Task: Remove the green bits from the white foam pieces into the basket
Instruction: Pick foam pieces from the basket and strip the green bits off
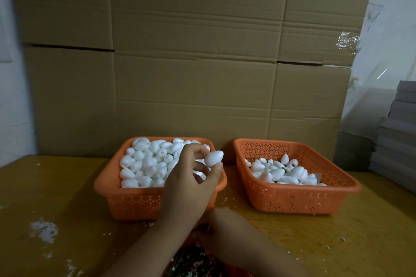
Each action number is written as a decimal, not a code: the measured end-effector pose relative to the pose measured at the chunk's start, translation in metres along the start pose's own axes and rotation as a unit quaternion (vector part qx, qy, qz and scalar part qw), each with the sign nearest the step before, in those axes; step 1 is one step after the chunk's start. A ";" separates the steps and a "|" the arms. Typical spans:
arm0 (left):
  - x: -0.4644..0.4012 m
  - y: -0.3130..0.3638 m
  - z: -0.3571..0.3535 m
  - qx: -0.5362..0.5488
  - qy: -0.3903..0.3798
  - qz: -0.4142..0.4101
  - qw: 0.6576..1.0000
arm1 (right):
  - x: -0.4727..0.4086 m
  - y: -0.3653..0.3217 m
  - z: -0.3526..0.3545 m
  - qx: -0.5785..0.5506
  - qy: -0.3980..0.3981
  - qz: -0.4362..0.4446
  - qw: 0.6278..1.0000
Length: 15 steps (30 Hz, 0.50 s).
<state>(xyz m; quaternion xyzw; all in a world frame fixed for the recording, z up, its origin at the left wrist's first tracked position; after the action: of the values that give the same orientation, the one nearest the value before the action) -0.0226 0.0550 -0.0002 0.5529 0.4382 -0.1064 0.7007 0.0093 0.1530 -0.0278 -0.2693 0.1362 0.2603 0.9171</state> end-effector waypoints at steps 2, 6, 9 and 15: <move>0.000 -0.001 -0.001 0.002 -0.001 0.001 1.000 | 0.000 0.000 0.000 0.001 -0.001 0.001 1.000; 0.000 0.003 0.000 0.022 -0.019 0.004 1.000 | 0.000 -0.001 0.000 0.006 -0.004 0.000 1.000; 0.000 0.005 0.001 0.033 -0.031 -0.002 0.999 | 0.000 -0.001 0.001 0.008 -0.010 -0.002 1.000; 0.001 0.006 0.000 0.028 -0.028 -0.014 0.999 | 0.000 0.001 -0.001 0.004 -0.008 -0.010 1.000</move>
<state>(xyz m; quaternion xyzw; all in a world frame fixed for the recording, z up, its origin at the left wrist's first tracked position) -0.0182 0.0577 0.0035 0.5625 0.4231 -0.1441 0.6956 0.0091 0.1534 -0.0291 -0.2644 0.1276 0.2529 0.9219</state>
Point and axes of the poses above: each hand's wrist, its own x-axis away from the middle knuckle, its own z-axis out of the back of the hand, y = z × x, the point moved 4 cm from there along -x, towards the middle knuckle, and after that the axes turned 13 degrees about y, right-handed, at the moved point
